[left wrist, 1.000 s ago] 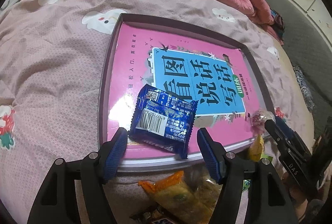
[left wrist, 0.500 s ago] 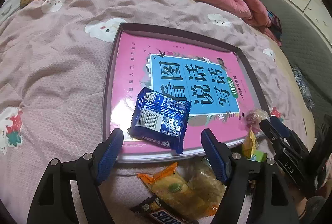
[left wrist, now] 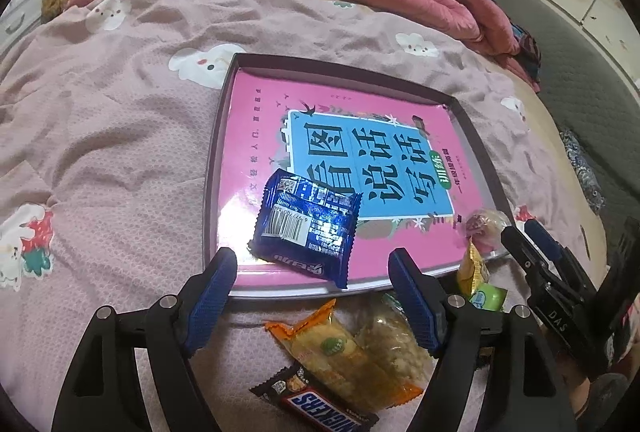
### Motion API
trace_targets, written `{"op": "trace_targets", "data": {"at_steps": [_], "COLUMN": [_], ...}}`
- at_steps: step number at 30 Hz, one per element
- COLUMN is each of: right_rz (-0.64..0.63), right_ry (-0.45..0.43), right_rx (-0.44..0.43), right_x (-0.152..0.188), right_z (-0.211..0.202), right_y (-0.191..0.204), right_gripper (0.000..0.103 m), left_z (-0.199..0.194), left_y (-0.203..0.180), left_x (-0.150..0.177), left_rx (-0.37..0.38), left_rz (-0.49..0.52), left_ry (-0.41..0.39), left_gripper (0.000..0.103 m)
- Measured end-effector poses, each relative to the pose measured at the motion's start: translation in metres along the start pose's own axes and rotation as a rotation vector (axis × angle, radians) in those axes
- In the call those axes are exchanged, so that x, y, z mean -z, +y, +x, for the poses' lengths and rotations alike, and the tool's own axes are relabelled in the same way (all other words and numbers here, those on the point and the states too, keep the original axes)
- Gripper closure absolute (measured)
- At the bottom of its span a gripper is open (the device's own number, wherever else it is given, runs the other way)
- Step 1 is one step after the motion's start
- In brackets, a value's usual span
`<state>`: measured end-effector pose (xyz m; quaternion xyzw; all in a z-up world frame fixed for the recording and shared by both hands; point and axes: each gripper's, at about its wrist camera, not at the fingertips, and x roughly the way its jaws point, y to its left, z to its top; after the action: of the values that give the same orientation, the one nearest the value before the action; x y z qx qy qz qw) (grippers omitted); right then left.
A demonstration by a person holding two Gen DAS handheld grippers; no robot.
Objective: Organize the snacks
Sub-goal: 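Move the left tool back over the Snickers bar beside the pile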
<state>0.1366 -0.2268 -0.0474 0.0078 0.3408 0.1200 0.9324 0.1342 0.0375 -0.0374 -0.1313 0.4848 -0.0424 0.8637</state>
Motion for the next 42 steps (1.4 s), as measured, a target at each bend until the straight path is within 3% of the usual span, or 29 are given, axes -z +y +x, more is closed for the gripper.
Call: {"op": "trace_targets", "data": {"at_steps": [22,42], "right_rz": [-0.064,-0.124], "right_ry": [-0.073,-0.025], "right_rx": [-0.045,-0.079], "right_x": [-0.002,0.014], "right_z": [-0.034,-0.051], "right_y": [0.022,0.037], "right_gripper": [0.023,0.023], "left_z": [-0.028,-0.042], "left_y": [0.002,0.002], "left_x": [0.006,0.025], "left_rx": [-0.03,-0.041], "left_rz": [0.006,0.035], "left_ry": [-0.062,-0.042], "left_gripper": [0.021,0.021]}}
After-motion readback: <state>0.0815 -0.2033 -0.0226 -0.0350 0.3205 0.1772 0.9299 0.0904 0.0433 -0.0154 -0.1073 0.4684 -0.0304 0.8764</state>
